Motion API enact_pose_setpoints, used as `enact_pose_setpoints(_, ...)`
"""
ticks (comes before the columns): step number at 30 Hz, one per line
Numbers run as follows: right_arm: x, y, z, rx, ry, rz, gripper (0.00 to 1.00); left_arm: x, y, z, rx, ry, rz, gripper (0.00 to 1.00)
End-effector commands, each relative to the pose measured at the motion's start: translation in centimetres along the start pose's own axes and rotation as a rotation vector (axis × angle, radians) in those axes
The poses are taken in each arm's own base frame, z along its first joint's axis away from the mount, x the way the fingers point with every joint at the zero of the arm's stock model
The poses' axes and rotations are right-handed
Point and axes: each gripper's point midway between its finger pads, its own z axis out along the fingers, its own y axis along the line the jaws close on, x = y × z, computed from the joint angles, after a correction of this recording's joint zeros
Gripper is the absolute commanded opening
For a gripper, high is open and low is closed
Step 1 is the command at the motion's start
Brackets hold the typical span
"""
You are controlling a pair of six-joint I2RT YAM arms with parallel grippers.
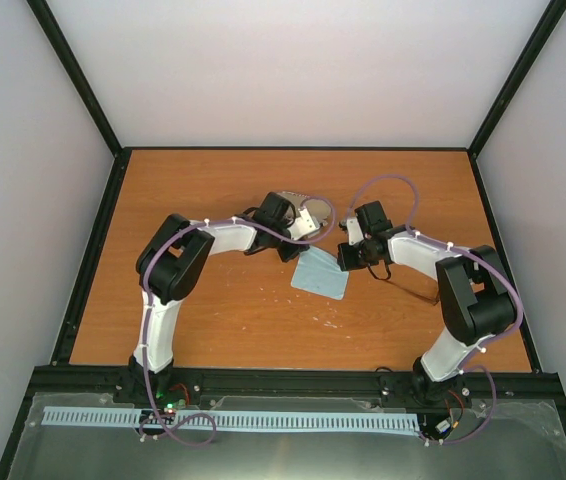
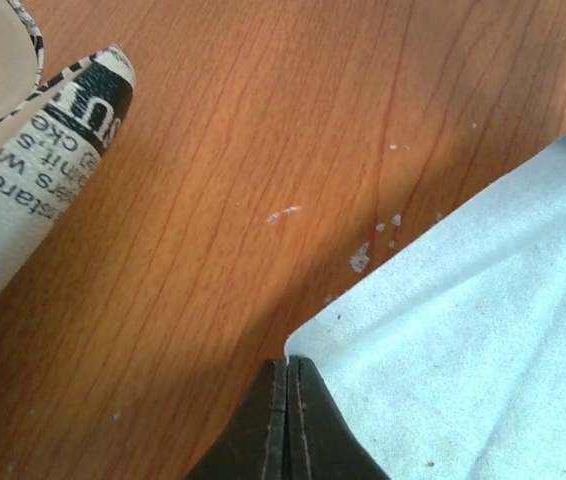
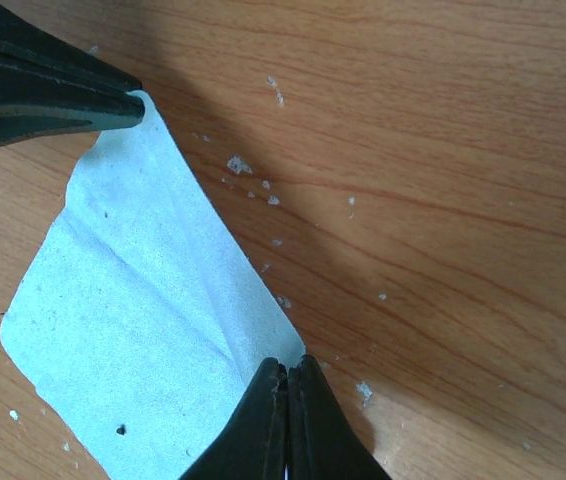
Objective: Organize the sunglasses
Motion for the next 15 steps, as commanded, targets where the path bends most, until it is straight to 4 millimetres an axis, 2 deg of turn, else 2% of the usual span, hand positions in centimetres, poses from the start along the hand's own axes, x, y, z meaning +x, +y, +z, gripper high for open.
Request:
enact_pose_setpoints(1,-0.5,0.5,-0.9,-0.008,-0.028,-0.017,0.03,-1.3,-0.2,-1.4,0.01,-0.051,0.007,0.01)
enact_pose_setpoints(9,-0.6,1.1,-1.6,-0.037,-0.058,-0.017,0.03,-2.0,-1.6,-3.2,0.033,-0.105,0.008,0.0)
enact_pose_setpoints(15,0.1,1.3,-1.2,-0.05,-0.048,-0.014,0.03,-2.8,-2.0,-4.5,0.021,-0.15,0.013,0.01)
